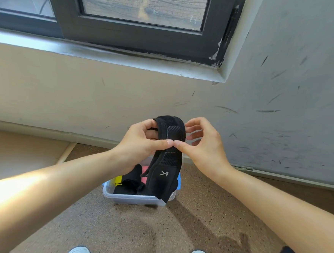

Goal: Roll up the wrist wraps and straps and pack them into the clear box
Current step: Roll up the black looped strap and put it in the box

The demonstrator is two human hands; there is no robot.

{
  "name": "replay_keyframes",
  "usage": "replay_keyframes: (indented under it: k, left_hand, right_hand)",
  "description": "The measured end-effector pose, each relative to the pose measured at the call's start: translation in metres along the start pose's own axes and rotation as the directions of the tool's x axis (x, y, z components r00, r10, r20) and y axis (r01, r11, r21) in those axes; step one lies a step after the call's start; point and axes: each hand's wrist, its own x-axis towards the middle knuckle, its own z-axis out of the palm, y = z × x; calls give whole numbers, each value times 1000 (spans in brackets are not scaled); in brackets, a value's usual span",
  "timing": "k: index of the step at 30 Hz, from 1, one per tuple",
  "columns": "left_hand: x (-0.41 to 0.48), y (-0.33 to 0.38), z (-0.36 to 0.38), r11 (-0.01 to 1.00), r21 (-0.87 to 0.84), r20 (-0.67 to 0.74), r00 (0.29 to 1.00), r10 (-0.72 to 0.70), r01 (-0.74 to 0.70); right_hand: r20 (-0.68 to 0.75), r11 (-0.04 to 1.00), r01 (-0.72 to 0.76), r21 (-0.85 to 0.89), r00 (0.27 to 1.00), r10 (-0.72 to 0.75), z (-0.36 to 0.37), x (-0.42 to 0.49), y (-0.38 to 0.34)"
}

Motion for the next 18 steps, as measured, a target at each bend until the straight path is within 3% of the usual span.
replay_keyframes:
  k: [4, 9, 18]
  left_hand:
    - [0, 1, 3, 1000, -2, -26, 1000, 7, -7]
    - [-1, 0, 4, 999, -30, -48, 999, 11, -13]
    - [-4, 2, 3, 998, -42, -30, 999, -36, 35]
  right_hand:
    - [9, 975, -86, 204, 996, 86, 3, -1, -3]
    - [91, 912, -113, 394, 992, 83, 5, -5, -7]
    - [176, 824, -211, 526, 975, 137, 10, -3, -5]
